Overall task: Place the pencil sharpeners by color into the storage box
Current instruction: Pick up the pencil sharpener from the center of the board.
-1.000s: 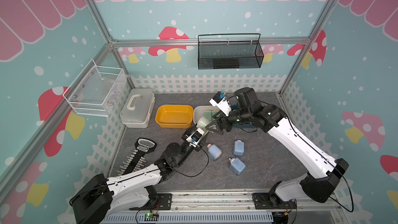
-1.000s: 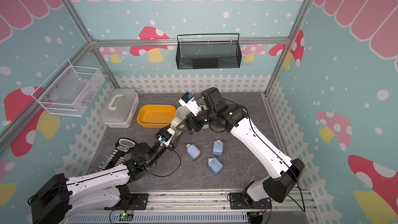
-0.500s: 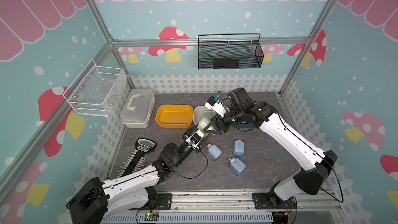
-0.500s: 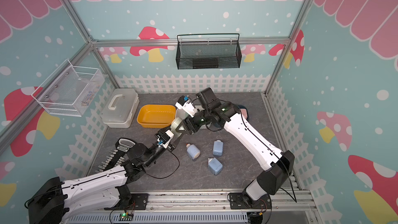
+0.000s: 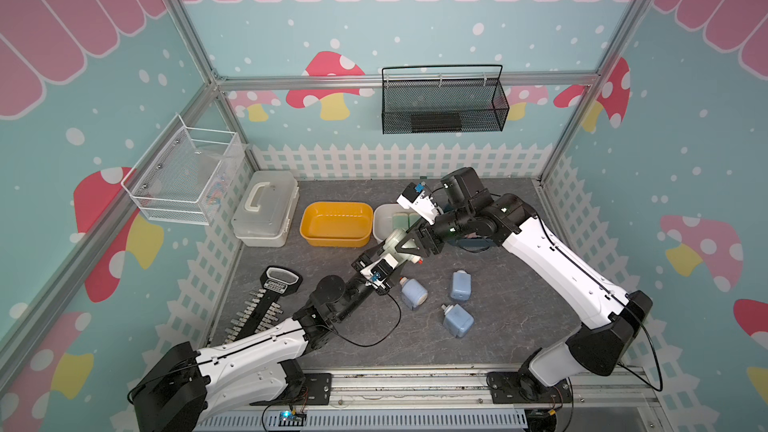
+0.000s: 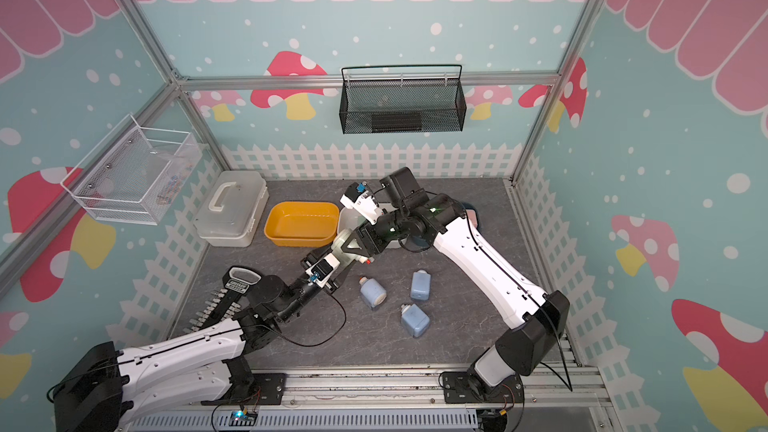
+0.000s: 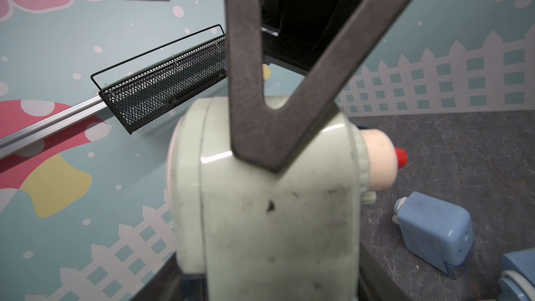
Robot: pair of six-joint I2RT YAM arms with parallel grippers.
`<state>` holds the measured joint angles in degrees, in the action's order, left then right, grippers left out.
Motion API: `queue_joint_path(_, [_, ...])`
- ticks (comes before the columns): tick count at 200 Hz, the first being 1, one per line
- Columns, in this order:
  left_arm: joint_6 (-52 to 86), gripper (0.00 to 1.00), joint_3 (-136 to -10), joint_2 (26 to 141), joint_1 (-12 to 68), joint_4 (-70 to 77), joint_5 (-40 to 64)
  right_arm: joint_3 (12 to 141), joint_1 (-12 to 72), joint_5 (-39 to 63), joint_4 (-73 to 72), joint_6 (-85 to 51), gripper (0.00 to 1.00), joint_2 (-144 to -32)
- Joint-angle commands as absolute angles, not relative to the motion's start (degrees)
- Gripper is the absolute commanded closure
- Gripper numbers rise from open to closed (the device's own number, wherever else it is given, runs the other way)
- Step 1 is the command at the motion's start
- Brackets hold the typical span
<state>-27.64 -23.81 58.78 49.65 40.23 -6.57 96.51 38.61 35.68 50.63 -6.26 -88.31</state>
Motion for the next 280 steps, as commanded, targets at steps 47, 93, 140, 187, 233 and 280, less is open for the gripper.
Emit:
queue_joint_path(47, [-24.0, 1.00, -27.8, 57.0, 49.9, 36.7, -5.3, 97.2, 39.3, 40.1, 51.5, -4.4, 0.47, -88.1])
queue_joint_path(93, [-20.7, 1.00, -29.1, 57.3, 49.9, 35.2, -5.6, 96.2, 39.2, 38.3, 51.6, -3.2, 0.86, -86.8])
queue_joint_path(140, [-19.9, 0.57, -29.2, 58.0, 49.8, 34.8, -4.3, 95.3, 39.2, 38.1, 51.5, -2.0, 1.00, -86.0])
queue_joint_path(187, [-20.1, 0.01, -27.4, 59.3, 49.7, 37.8, -8.2, 95.4, 39.1, 32.8, 51.2, -2.5, 1.00, -85.0])
queue_joint_path(233, [-16.4, 0.01, -27.5, 59.3, 49.4, 36.2, -11.6, 95.4, 39.1, 30.5, 50.8, -3.1, 1.00, -85.0])
queue_joint_path(280, [-13.2, 0.01, -28.8, 59.3, 48.9, 30.6, -16.6, 94.9, 38.8, 22.6, 49.8, -4.8, 1.00, -84.8])
